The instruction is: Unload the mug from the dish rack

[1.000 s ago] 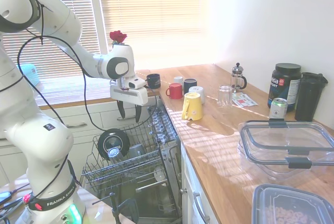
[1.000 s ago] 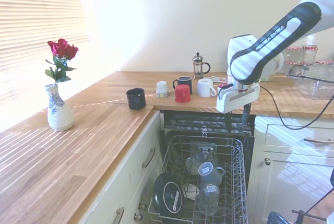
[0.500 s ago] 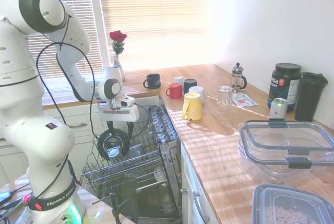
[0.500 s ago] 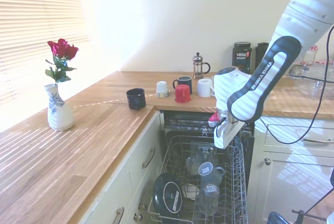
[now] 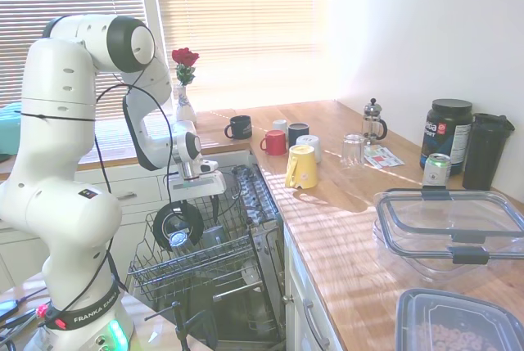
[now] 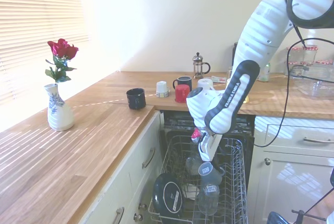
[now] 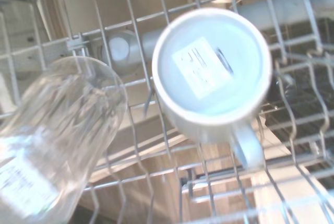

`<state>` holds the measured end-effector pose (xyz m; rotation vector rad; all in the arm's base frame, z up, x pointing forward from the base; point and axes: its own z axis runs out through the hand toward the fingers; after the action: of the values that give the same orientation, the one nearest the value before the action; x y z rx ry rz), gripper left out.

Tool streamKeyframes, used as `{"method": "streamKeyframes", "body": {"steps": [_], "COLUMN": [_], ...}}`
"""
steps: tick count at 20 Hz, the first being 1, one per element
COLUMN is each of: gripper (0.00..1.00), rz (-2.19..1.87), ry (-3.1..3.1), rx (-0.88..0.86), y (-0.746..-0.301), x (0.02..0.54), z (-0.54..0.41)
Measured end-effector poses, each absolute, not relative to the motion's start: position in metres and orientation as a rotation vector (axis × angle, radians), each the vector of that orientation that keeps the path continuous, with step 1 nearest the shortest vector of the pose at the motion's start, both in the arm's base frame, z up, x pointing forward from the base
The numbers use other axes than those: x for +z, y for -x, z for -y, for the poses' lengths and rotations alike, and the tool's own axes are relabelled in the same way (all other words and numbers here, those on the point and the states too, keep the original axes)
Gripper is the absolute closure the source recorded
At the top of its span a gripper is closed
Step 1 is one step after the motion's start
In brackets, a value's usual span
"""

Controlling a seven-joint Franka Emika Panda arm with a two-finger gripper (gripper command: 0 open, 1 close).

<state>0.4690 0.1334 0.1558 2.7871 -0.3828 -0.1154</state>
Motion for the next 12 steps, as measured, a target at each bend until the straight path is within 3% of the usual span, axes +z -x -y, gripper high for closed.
{"method": "streamKeyframes", "body": {"steps": [12], "gripper": [0.00], "rz": [0.204], "ry": [-2.747], "rx": [-0.208], "y": [-0.495], "x": [0.104], "z": [-0.117]}}
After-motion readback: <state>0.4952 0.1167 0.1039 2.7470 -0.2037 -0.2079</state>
